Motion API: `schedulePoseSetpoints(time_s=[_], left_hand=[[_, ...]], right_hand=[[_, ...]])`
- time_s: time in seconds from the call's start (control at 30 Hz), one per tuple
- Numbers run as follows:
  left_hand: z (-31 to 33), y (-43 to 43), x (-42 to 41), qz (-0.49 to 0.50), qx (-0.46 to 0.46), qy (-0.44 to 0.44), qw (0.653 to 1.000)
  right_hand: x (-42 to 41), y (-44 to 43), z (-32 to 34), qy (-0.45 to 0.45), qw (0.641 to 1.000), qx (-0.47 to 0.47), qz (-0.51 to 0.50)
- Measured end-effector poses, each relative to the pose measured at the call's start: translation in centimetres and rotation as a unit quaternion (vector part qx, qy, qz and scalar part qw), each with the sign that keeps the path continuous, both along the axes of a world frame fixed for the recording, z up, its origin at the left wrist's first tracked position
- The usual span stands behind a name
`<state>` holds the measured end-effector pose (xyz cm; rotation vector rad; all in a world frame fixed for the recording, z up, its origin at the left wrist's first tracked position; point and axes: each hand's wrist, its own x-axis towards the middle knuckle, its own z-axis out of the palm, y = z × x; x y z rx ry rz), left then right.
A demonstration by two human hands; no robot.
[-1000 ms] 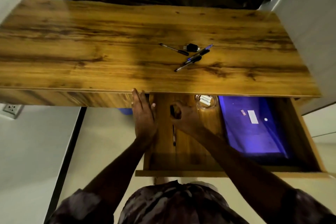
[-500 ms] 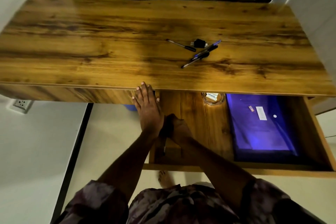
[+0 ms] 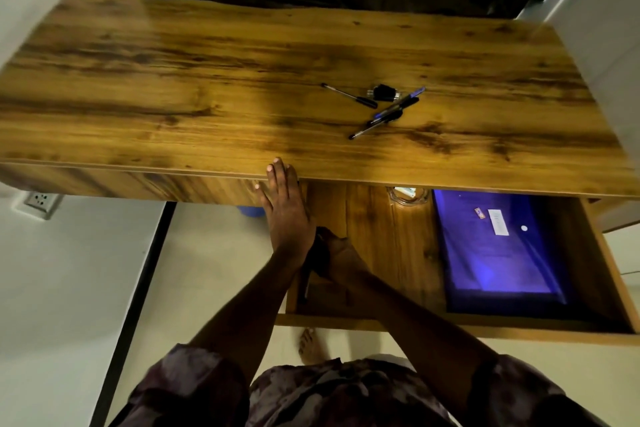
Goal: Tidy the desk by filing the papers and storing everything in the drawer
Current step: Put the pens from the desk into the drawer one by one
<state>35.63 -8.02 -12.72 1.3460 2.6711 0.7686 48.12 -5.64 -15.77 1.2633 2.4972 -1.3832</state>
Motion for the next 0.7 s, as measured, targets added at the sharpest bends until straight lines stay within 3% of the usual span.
schedulePoseSetpoints(time_s=[0.1,0.33,0.5,0.7], left_hand=[[0.1,0.3,-0.3,-0.006,0.014,0.007,1.0],[-0.1,1.4,-1.1,0.014,0.052,-0.013,0.998],[-0.4,1.6,-1.0,0.015,0.056,-0.02,0.998],[-0.9,0.5,-0.7,0.015,0.046,-0.018,0.999]], right_hand=[[1.1,0.8,0.8,0.019,0.998,0.002,-0.053],[3.5,6.3,5.3,0.023,0.987,0.14,-0.07],[2.7,13.3,9.1,0.082,0.95,0.245,-0.173],[0.2,19.5,10.2,0.052,0.938,0.25,-0.233]])
